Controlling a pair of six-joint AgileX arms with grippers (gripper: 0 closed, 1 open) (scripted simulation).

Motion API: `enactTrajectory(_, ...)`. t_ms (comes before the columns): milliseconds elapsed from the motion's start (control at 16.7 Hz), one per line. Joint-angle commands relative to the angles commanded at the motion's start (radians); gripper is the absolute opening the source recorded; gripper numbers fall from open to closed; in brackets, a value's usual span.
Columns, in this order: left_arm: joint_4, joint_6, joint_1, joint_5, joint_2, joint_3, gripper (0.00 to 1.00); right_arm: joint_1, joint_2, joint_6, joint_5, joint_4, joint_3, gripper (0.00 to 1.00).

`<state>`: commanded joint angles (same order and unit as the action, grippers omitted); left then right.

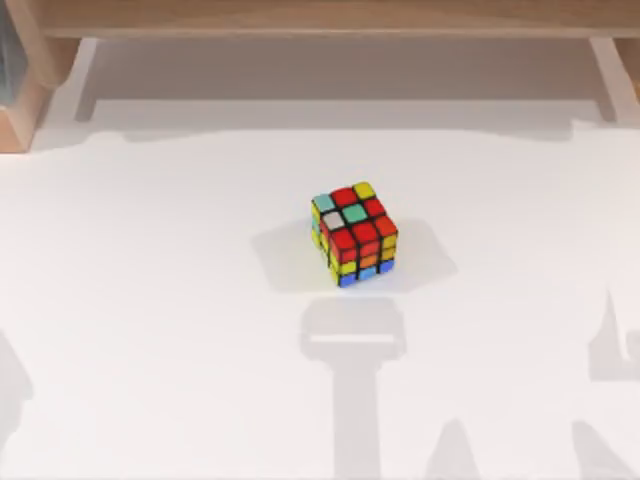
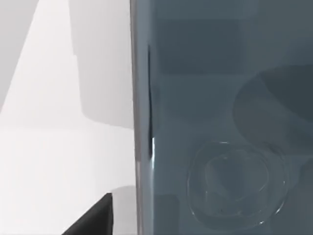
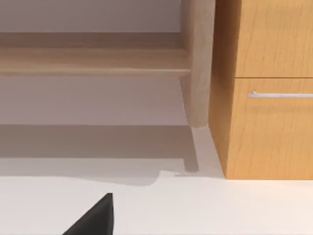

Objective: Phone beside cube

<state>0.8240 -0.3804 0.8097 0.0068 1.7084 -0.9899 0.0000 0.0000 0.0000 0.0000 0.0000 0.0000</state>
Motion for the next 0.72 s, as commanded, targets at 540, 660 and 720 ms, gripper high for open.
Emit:
enactTrajectory(540, -0.111, 0.0, -0.001, 0.0, 0.053, 0.046, 1.0, 0.0, 0.0, 0.0, 0.0, 0.0, 0.0, 1.0)
enactTrajectory(660, -0.158, -0.001, 0.0, 0.0, 0.083, 0.069, 1.0, 0.0, 0.0, 0.0, 0.0, 0.0, 0.0, 1.0)
enactTrajectory(720, -0.166, -0.001, 0.0, 0.0, 0.091, 0.075, 1.0, 0.0, 0.0, 0.0, 0.0, 0.0, 0.0, 1.0)
